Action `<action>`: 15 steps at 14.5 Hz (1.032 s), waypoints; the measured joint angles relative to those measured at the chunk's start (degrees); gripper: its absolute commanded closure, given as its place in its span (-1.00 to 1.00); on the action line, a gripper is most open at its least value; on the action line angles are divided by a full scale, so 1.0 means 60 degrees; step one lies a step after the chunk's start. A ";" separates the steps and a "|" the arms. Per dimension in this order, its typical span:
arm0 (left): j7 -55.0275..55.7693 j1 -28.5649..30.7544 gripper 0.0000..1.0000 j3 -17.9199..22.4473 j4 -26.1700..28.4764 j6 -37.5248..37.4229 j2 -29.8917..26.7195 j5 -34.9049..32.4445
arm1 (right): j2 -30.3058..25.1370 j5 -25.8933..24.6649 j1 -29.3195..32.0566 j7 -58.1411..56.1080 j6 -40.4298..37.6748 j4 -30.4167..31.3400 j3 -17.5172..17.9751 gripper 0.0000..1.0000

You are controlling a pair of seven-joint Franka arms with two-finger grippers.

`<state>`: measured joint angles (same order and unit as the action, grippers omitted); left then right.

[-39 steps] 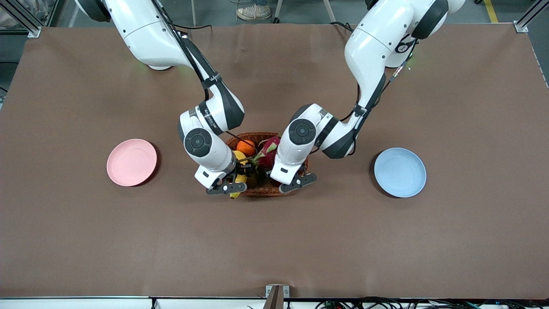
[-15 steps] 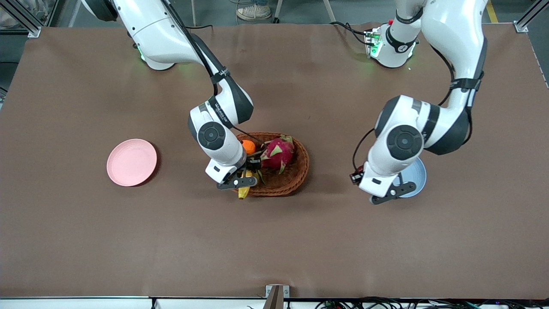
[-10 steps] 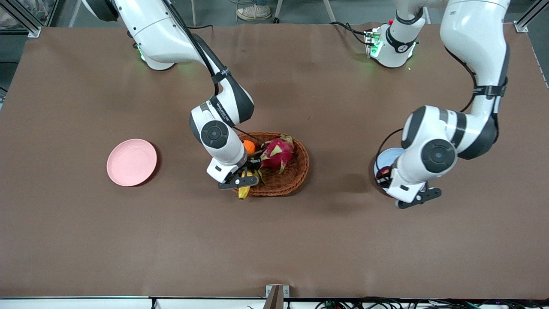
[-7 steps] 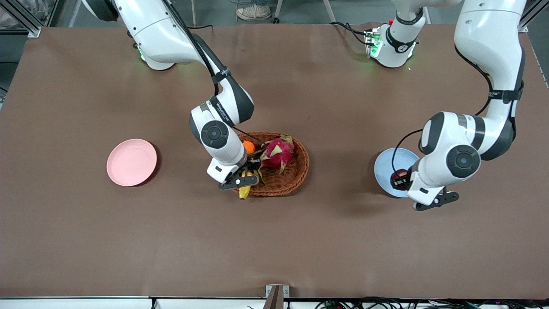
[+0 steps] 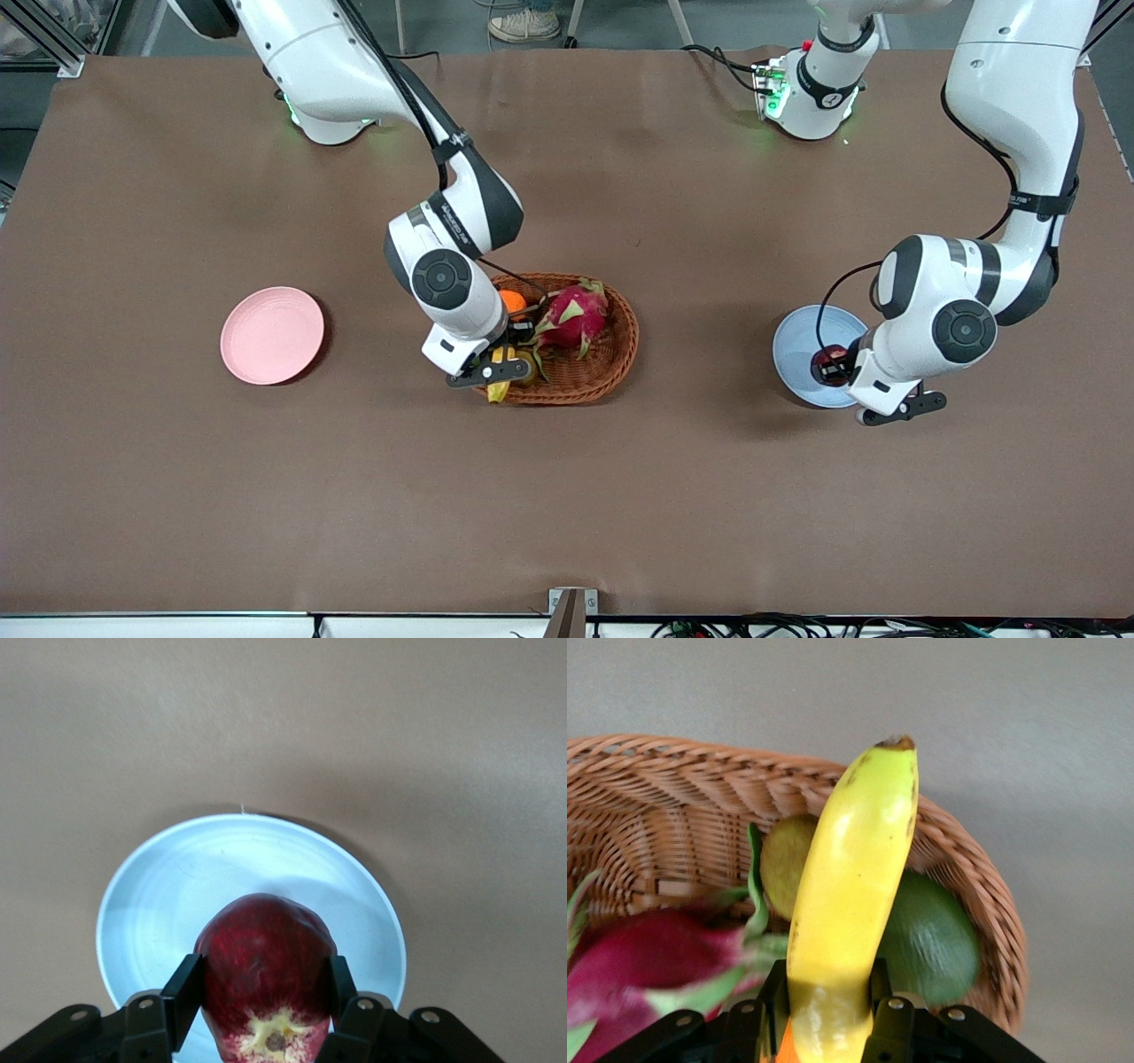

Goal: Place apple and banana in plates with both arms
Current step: 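Lower the apple onto the blue plate while the right gripper carries the banana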

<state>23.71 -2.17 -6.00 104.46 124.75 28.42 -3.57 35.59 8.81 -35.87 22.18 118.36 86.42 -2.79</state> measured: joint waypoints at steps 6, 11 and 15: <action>-0.0015 0.0004 -0.95 -0.0007 0.0322 0.0001 0.0012 0.0120 | -0.1036 0.0192 0.1368 -0.0512 -0.2198 -0.0052 -0.0200 0.71; -0.0016 0.0017 -1.00 -0.0002 0.0309 0.0061 0.0005 0.0137 | -0.1198 0.0054 0.4698 -0.1892 -0.2713 0.0055 -0.0324 0.81; -0.0017 0.0025 -1.00 -0.0005 0.0108 0.0057 -0.0580 0.0139 | -0.1393 -0.0524 0.6182 -0.2656 -0.2778 0.0948 -0.0308 0.90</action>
<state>23.61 -2.02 -6.03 105.11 125.09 24.94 -2.73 27.23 5.67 1.22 6.25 101.69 92.11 -4.64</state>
